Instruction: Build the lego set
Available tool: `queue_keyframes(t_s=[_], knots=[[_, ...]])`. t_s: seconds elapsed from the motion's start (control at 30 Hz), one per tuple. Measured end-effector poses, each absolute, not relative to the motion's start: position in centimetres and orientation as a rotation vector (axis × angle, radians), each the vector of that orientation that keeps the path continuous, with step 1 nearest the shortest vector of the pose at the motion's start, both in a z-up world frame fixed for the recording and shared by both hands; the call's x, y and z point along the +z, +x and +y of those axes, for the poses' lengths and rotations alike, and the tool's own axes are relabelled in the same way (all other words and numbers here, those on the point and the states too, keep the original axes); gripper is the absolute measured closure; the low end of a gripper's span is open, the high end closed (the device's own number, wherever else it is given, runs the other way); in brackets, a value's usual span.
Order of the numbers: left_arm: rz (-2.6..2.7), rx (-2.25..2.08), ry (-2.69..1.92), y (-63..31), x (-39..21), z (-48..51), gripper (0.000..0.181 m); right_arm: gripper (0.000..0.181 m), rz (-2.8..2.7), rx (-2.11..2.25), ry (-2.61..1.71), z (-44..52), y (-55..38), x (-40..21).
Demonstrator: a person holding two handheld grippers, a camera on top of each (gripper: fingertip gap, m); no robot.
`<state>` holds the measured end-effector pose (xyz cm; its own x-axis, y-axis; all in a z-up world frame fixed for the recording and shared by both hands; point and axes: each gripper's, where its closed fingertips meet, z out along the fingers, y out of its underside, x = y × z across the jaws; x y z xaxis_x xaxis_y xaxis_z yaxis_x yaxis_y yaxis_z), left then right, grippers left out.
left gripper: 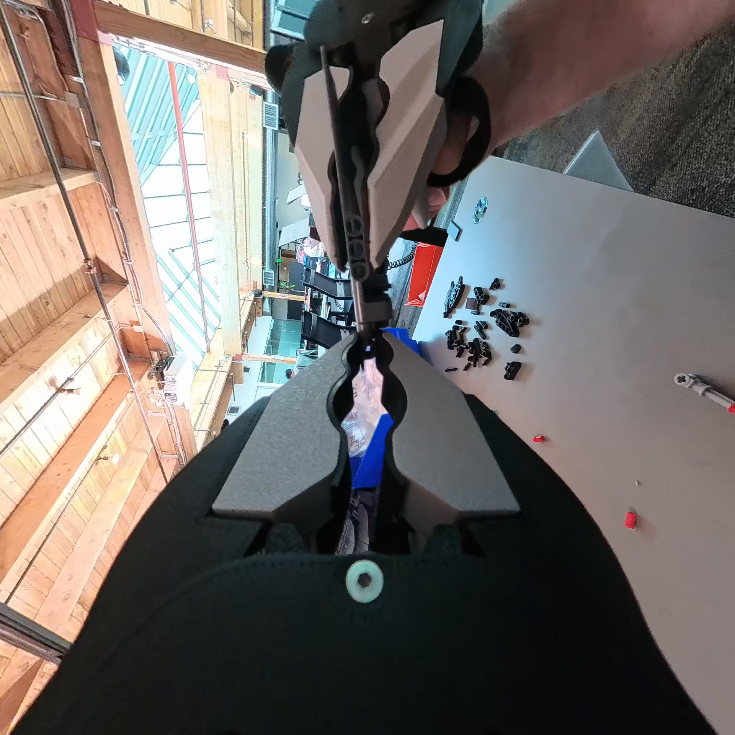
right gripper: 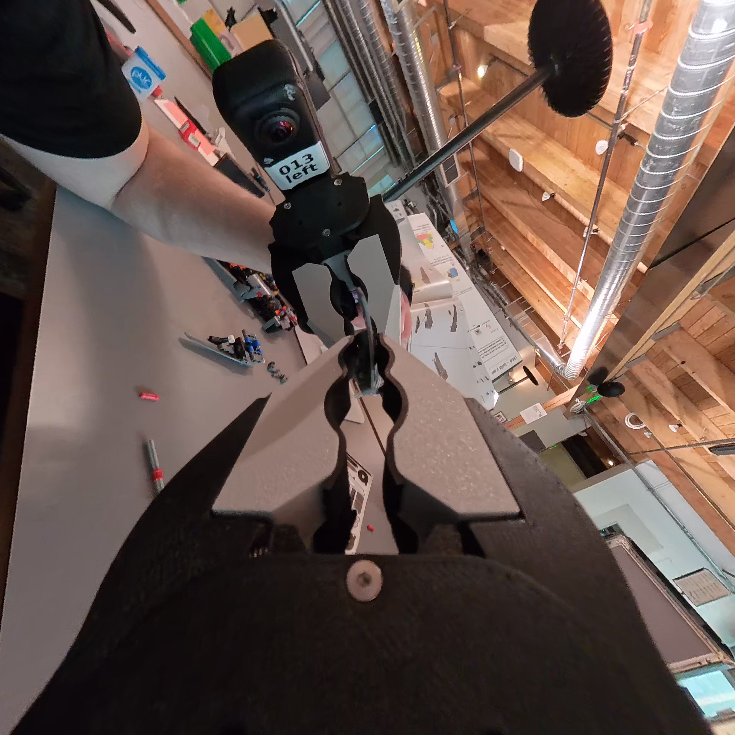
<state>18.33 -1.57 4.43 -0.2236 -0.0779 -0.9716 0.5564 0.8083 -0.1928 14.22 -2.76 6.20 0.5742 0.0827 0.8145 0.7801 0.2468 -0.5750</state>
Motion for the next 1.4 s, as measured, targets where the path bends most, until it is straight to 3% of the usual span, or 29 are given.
queue_keyframes(t_s=[0.2, 0.37, 0.5, 0.63, 0.7, 0.77, 0.8, 1.2, 1.4], knots=[[1.725, -0.571, 0.378, 18.5, 4.2, -1.3, 0.177, 0.172, -0.859, -0.527, -1.29, -2.6, 14.4, 5.8], [1.766, -0.572, 0.384, 18.2, 3.6, -1.5, 0.177, 0.147, -0.909, -0.526, -1.341, -2.0, 14.6, 4.8], [1.802, -0.558, 0.397, 18.1, 3.0, -1.6, 0.178, 0.169, -0.943, -0.502, -1.373, -1.5, 14.6, 4.1], [1.829, -0.556, 0.389, 18.2, 2.6, -1.5, 0.177, 0.171, -0.95, -0.489, -1.399, -1.4, 14.6, 3.6], [1.844, -0.571, 0.364, 18.3, 2.6, -1.3, 0.178, 0.169, -0.916, -0.485, -1.392, -1.3, 14.8, 3.8], [1.844, -0.552, 0.337, 18.8, 2.6, -0.8, 0.177, 0.147, -0.901, -0.492, -1.392, -1.3, 15.0, 3.6], [1.839, -0.528, 0.321, 19.2, 2.5, -0.4, 0.177, 0.144, -0.893, -0.497, -1.393, -1.5, 15.1, 3.5], [1.714, -0.176, 0.308, 22.9, 1.2, 2.9, 0.178, 0.133, -0.744, -0.739, -1.488, -1.4, 19.8, 1.8], [1.726, -0.143, 0.266, 23.2, 1.4, 3.2, 0.178, 0.14, -0.793, -0.956, -1.495, -1.4, 20.0, 1.5]])
